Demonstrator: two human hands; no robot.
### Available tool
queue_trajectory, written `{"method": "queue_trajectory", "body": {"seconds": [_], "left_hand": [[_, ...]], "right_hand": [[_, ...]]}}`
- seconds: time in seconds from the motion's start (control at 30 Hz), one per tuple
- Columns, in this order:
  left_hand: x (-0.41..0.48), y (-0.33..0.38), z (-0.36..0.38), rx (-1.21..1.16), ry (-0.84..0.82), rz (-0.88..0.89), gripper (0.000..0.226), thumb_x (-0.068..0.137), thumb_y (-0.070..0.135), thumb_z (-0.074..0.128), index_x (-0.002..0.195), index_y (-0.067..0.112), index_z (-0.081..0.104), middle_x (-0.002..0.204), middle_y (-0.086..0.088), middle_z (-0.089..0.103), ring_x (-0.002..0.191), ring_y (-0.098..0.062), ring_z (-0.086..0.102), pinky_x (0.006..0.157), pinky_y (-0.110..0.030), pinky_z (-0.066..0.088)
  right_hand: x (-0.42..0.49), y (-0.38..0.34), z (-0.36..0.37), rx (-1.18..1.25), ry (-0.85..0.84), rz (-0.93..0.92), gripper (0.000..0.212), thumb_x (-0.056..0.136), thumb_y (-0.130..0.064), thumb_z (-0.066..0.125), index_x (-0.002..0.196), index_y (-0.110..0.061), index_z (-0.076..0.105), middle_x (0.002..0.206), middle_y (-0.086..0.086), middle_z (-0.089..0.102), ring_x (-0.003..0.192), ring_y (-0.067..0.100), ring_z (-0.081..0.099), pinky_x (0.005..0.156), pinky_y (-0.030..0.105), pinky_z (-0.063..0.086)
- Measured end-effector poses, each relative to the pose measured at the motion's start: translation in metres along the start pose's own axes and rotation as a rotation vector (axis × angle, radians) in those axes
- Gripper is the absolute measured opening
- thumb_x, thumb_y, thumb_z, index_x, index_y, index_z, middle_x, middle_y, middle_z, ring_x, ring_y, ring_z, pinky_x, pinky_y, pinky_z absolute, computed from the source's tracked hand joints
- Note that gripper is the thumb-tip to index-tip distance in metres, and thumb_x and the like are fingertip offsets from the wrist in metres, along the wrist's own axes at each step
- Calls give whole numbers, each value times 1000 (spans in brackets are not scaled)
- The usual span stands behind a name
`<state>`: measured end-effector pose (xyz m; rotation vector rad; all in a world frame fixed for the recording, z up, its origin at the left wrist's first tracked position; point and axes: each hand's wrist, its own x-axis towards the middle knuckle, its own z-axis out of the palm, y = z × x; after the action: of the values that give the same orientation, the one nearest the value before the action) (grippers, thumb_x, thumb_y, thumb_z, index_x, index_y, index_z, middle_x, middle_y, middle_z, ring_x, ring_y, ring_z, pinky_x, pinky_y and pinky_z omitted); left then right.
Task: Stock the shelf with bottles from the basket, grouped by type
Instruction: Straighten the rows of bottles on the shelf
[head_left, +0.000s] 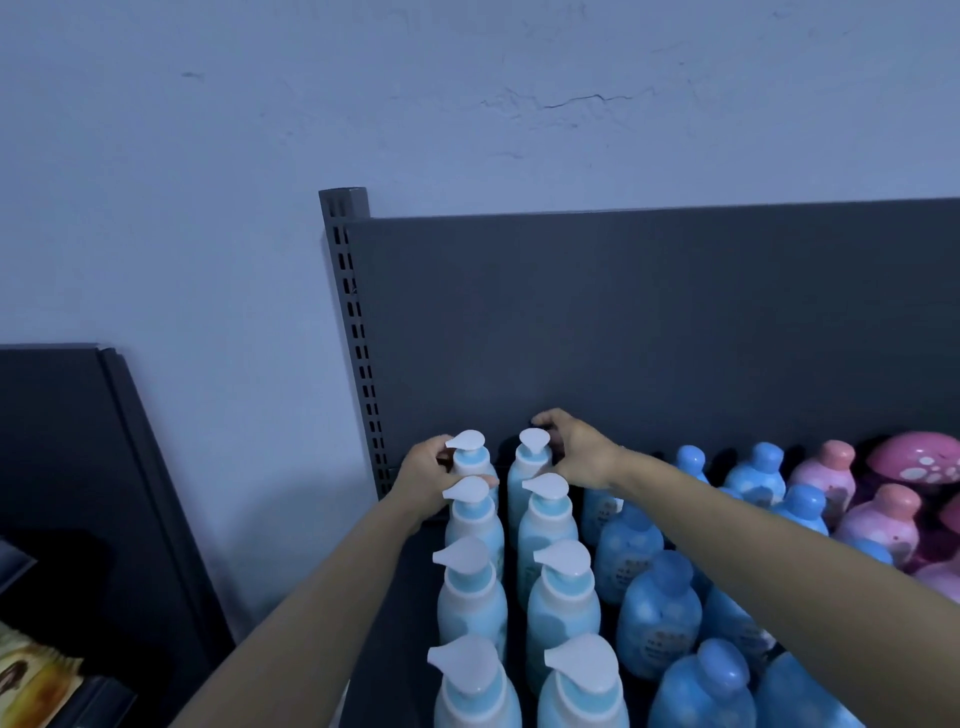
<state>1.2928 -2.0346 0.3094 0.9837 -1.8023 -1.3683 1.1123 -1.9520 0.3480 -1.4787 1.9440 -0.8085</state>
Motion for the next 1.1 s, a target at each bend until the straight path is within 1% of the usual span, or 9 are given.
{"method": "queue_trajectory", "body": {"seconds": [0.13, 0.23, 0.3, 0.43, 0.53, 0.7, 0.87, 0.93, 1.1], "left_hand": [[0, -2, 0, -67, -48, -10, 47, 70, -1, 78, 112, 6, 60, 95, 1, 67, 84, -11, 62, 66, -14, 51], [1, -1, 1, -26, -45, 9, 46, 67, 2, 81, 107, 11, 61, 90, 6, 66, 80, -7, 61, 62, -10, 49], [1, -4, 0, -11, -46, 8, 47, 64, 5, 84, 104, 16, 61, 93, 5, 67, 85, -11, 62, 70, -15, 51], [4, -8, -3, -14, -44, -2, 42, 67, 7, 82, 104, 14, 63, 106, -8, 68, 97, -20, 62, 85, -33, 53], [4, -5, -3, -20, -65, 3, 43, 68, 5, 81, 105, 16, 61, 104, -3, 67, 97, -17, 61, 84, -29, 52], [1, -4, -1, -12, -75, -23, 46, 67, 6, 82, 106, 18, 60, 101, 4, 64, 94, -13, 59, 73, -18, 48], [1, -4, -2, -2, -74, -39, 46, 68, 7, 81, 106, 19, 59, 104, 2, 64, 99, -16, 59, 81, -26, 47], [2, -4, -2, -5, -81, -39, 46, 68, 6, 81, 107, 19, 59, 103, 3, 64, 99, -15, 59, 82, -27, 48], [1, -3, -2, -14, -90, -37, 45, 69, 5, 80, 108, 16, 60, 100, 4, 65, 95, -14, 60, 80, -26, 48]], "right_hand": [[1, -1, -2, -127, 106, -30, 61, 69, -19, 80, 117, -12, 42, 97, -2, 56, 90, 17, 55, 84, 30, 49], [0, 0, -1, -266, 118, -56, 59, 68, -29, 80, 112, -13, 45, 97, 2, 60, 92, 20, 56, 80, 34, 50], [-1, 2, -2, -265, 42, -59, 48, 76, -26, 73, 115, -14, 47, 103, 0, 58, 95, 18, 54, 79, 28, 46], [0, 3, -2, -211, 47, -52, 28, 78, -18, 70, 99, -5, 57, 89, -2, 52, 83, 17, 47, 67, 23, 40], [1, 0, -2, -270, 95, -25, 30, 75, -25, 75, 86, -11, 51, 86, -2, 51, 79, 17, 46, 55, 19, 36], [3, 5, -2, -219, -14, 3, 33, 77, -26, 72, 105, -13, 60, 98, 0, 61, 85, 16, 53, 68, 23, 45], [5, 3, -2, -167, 41, 66, 25, 72, -19, 75, 87, -9, 58, 81, 0, 55, 71, 16, 50, 56, 23, 46], [6, 3, 0, -176, 64, 76, 27, 72, -20, 76, 87, -8, 57, 79, 0, 54, 71, 17, 49, 51, 20, 42], [7, 3, 1, -179, 76, 95, 30, 72, -21, 77, 90, -5, 57, 85, 2, 56, 73, 17, 49, 53, 22, 42]]}}
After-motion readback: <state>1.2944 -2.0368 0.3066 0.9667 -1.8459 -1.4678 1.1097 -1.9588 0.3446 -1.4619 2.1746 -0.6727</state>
